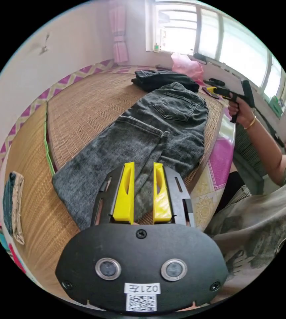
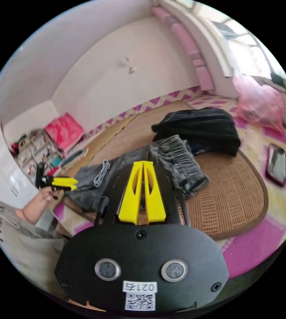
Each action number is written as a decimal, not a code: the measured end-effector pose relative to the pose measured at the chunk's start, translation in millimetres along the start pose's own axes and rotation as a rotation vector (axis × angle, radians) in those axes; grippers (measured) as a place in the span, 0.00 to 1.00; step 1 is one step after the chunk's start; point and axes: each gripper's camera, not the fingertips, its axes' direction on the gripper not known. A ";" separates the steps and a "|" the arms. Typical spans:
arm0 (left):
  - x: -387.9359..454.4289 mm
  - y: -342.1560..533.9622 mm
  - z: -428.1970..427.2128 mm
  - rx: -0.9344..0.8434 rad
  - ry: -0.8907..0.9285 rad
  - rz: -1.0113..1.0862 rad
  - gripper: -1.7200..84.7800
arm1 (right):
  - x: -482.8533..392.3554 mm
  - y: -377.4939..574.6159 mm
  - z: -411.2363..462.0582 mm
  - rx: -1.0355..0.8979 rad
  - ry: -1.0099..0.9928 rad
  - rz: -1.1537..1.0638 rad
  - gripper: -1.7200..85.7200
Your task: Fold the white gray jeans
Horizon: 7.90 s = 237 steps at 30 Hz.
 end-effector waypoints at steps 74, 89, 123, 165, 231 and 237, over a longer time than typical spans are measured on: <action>-421.9 793.4 -193.6 0.638 0.053 -1.105 0.04 | -111.2 -31.3 158.1 -0.435 0.119 -0.167 0.02; -409.3 434.6 -31.4 0.042 0.061 -0.110 0.13 | -153.4 -157.3 290.0 -0.676 0.150 -0.911 0.12; -106.0 658.9 -210.9 0.318 0.091 -0.059 0.01 | -96.5 59.2 -71.1 -0.442 -0.167 -0.851 0.01; -345.0 479.4 -52.7 -0.030 -0.214 -0.279 0.14 | -73.2 -161.9 238.5 -0.705 0.326 -0.756 0.12; -341.8 312.2 -131.7 -0.300 0.145 -0.140 0.01 | -313.2 -121.5 265.9 -0.759 -0.540 -1.073 0.08; -435.4 363.4 39.0 -0.570 0.337 -0.377 0.02 | -293.0 -89.1 295.6 -0.712 -0.415 -0.906 0.10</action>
